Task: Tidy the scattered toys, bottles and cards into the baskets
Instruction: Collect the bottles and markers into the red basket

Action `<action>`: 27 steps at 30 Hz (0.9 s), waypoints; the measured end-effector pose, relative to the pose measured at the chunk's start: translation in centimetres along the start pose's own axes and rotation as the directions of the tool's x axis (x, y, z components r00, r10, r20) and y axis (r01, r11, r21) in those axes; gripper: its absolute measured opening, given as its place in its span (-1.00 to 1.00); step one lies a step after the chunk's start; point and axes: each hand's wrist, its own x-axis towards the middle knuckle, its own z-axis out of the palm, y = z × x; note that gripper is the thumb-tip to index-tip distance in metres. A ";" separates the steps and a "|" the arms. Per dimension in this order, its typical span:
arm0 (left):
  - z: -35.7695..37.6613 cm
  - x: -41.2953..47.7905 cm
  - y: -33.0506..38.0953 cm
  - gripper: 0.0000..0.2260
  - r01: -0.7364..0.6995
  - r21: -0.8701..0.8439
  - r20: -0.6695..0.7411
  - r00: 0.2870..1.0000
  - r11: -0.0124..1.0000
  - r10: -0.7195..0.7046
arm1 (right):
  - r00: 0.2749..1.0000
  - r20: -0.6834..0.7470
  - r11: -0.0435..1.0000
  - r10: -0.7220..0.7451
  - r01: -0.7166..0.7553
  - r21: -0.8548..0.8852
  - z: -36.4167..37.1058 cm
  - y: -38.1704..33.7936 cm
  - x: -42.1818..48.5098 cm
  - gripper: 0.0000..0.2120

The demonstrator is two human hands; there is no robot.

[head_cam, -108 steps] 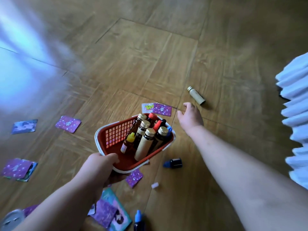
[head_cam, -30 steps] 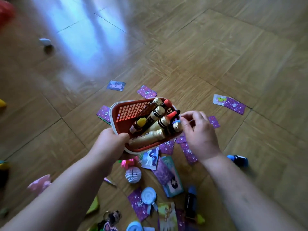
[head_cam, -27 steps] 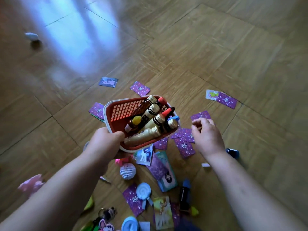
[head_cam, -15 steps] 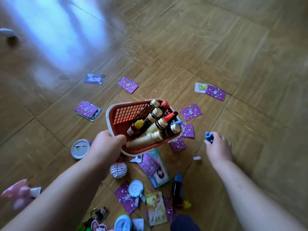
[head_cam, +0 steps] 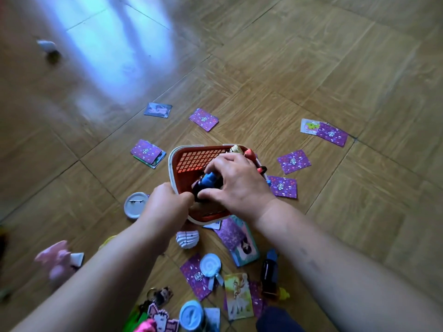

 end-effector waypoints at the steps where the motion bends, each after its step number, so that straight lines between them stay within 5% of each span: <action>1: -0.1 0.0 -0.2 -0.88 -0.005 -0.001 -0.005 1.000 1.000 0.005 | 1.000 -0.009 0.998 -0.019 0.018 -0.064 0.5 0.2 0.0 -0.62; 11: -0.1 -0.7 -0.2 -0.84 -0.028 -0.010 0.044 0.999 1.000 0.028 | 0.972 -0.185 0.958 -0.145 0.091 -0.272 1.4 1.8 -0.6 -0.66; 14: 0.1 -0.5 -0.2 -0.86 -0.040 -0.023 0.040 0.998 0.999 0.041 | 0.905 -0.386 0.977 -0.178 0.113 -0.183 0.6 2.3 -0.7 -0.68; 16: 0.2 -0.1 -0.7 -0.77 -0.034 -0.023 0.015 0.999 0.999 0.034 | 0.894 -0.445 0.996 -0.050 0.015 -0.083 -0.7 3.2 -1.9 -0.76; 19: 0.1 0.4 -1.9 -0.73 -0.018 -0.051 -0.024 1.000 0.999 0.016 | 0.891 -0.357 0.959 0.280 -0.278 0.058 -1.5 5.1 -5.2 -0.79; 23: 0.0 -0.5 -1.6 -0.81 -0.026 -0.090 -0.050 0.999 0.996 0.022 | 0.799 -0.001 0.784 0.601 -0.590 -0.195 0.7 7.5 -9.3 -0.74; 27: 0.0 -1.2 -1.9 -0.86 -0.019 -0.126 -0.061 0.998 0.992 0.011 | 0.663 0.280 0.705 0.694 -0.549 -0.449 4.8 8.8 -12.0 -0.48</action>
